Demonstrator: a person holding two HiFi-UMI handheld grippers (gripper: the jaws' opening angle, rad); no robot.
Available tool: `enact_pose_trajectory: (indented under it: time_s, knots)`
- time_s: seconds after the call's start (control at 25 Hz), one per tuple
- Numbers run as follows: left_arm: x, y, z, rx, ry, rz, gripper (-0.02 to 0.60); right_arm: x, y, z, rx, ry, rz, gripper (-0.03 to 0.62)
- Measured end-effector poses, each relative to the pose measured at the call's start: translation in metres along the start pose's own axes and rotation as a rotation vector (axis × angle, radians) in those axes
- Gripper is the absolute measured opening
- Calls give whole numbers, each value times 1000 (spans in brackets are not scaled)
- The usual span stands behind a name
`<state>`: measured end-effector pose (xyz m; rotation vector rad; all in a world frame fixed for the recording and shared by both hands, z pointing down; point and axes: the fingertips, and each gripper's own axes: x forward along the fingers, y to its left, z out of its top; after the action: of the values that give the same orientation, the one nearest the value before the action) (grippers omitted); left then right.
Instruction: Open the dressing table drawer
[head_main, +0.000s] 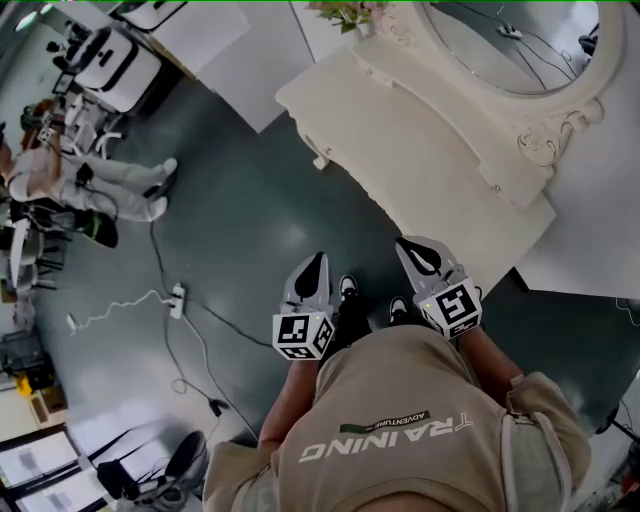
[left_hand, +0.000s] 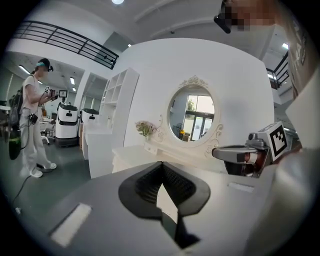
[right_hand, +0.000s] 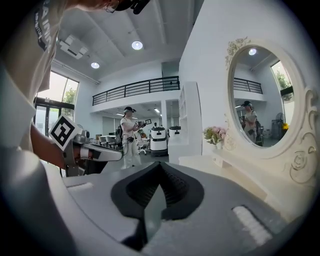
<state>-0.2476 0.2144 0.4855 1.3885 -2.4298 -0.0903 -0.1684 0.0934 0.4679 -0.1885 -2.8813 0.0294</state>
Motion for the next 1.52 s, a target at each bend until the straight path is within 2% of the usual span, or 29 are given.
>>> enact_pose_trajectory:
  time_s: [0.36,0.52,0.76,0.96,1.24,1.52]
  knots:
    - [57,40,31,74,9,-197,15,49,-14,26,4,-28,-208,3]
    - [84,46,35,102,32,-310,15,53,-29,34,8,-49,-344,3]
    - [120,29,26,146,81,-502,15,25,-54,21,32,-17,-576,3]
    - [144,1,22,176,97,-645,15,-11,-58,2,107,4,-758,3]
    - [168,-36,17,185,131,-728,15,-55,-76,-16,182,14,-921,3]
    - [199,-77,17,214,164,-729,15,-75,-122,-32,222,14,-909,3]
